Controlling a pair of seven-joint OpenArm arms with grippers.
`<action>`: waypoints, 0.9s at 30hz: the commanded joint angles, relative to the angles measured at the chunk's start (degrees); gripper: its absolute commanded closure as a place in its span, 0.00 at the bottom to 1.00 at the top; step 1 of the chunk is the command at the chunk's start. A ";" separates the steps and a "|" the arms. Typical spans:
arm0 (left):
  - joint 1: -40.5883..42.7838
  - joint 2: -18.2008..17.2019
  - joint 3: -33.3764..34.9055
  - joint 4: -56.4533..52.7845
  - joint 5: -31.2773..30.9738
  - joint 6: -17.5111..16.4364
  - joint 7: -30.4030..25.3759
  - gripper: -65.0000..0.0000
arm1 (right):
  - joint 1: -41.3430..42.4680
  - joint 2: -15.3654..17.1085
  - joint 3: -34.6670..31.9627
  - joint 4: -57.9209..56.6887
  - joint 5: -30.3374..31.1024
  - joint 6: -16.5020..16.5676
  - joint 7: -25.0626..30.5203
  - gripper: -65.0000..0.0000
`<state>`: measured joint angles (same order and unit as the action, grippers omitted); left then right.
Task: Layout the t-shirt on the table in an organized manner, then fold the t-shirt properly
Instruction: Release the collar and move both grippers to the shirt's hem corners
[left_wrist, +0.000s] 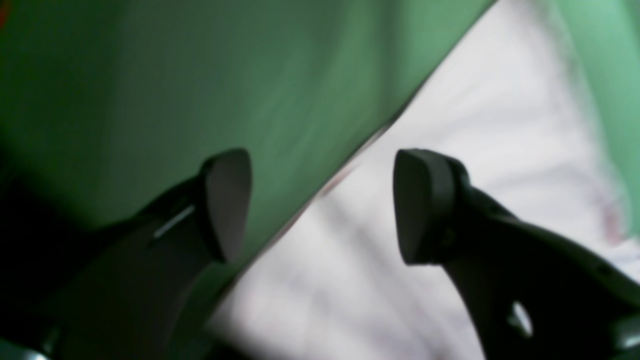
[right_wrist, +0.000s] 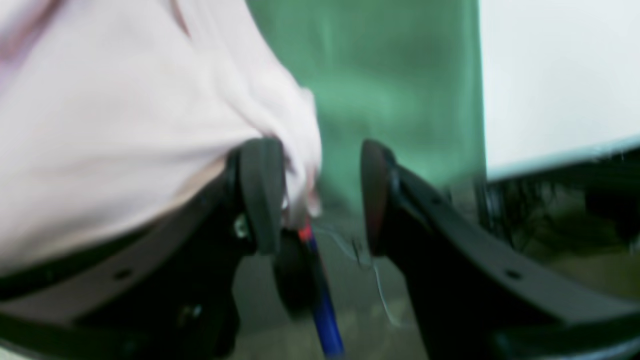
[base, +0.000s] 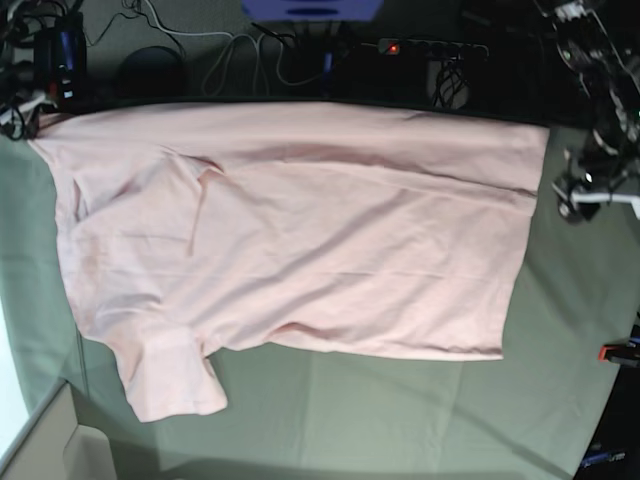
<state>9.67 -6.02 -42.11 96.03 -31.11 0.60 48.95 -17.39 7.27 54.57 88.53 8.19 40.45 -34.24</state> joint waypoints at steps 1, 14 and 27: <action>-1.80 -1.14 0.13 1.16 -0.49 -0.12 -0.99 0.33 | 0.64 1.22 0.34 1.27 0.65 -0.45 1.49 0.60; -17.10 -2.90 4.79 -4.38 -0.40 0.06 -1.43 0.33 | 1.08 1.13 1.21 1.27 0.65 -0.45 1.49 0.60; -25.63 -2.90 4.88 -20.82 -0.40 0.06 -1.70 0.33 | -3.40 0.34 1.57 0.83 0.65 -0.45 1.49 0.32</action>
<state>-14.28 -8.23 -37.32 74.30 -30.85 1.10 48.01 -21.15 6.42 55.88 88.49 7.84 40.25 -34.09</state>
